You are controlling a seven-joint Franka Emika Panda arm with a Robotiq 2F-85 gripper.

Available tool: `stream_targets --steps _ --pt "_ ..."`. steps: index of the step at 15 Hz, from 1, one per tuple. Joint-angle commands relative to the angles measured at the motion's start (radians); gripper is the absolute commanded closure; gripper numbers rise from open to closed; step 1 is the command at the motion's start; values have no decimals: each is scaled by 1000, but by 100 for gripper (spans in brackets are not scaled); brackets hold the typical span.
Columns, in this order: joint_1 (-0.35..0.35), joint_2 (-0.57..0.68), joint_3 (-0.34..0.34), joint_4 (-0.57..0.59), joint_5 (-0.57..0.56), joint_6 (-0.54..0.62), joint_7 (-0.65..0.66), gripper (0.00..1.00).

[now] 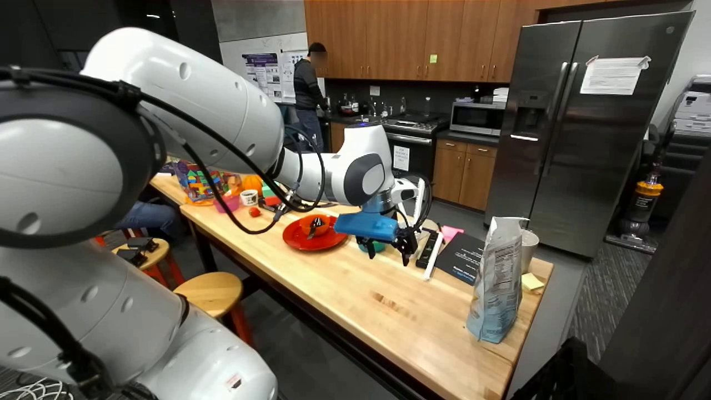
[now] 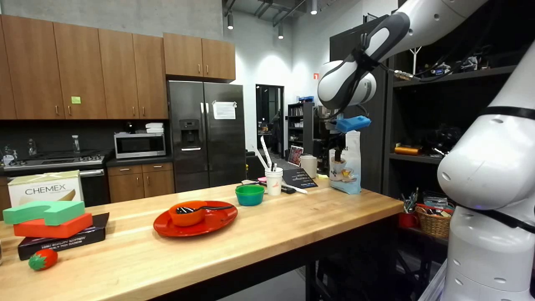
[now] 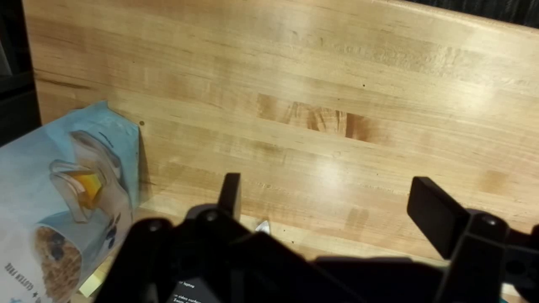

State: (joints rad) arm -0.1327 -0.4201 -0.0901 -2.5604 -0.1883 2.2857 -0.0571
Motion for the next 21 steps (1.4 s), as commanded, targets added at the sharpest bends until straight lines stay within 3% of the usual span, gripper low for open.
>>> stream_targets --steps 1,4,9,15,21 --pt "1 0 0 1 0 -3 0 0" --pt "1 0 0 1 0 -3 0 0" --pt "19 90 -4 101 11 -16 -37 0" --pt "113 345 -8 419 107 -104 -307 0" --pt "87 519 10 718 241 -300 -600 0"
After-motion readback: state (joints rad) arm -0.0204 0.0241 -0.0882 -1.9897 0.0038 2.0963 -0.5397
